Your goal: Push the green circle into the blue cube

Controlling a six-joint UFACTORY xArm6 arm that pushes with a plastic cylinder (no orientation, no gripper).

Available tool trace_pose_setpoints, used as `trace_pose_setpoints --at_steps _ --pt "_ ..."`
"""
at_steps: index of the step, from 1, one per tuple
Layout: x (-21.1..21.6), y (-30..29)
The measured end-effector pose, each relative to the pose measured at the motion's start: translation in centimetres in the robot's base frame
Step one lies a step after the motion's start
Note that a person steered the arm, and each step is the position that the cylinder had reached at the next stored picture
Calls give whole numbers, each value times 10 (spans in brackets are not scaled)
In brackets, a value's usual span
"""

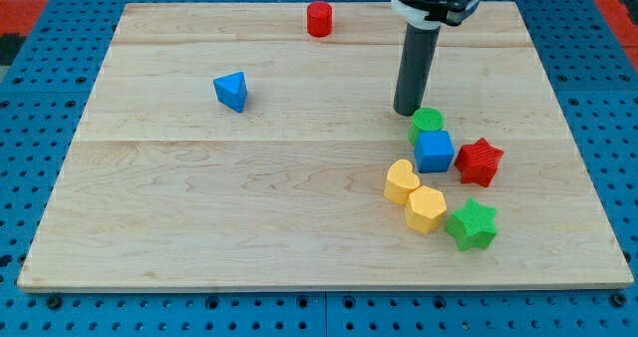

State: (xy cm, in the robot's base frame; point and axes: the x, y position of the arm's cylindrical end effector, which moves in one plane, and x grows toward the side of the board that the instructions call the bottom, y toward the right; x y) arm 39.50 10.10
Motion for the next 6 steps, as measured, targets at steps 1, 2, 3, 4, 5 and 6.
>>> trace_pose_setpoints --at_steps 1,2,3,4,5,6 --pt "20 -21" --pt "41 -43" --pt "41 -44" --pt "42 -44" --pt "41 -40" --pt "6 -41"
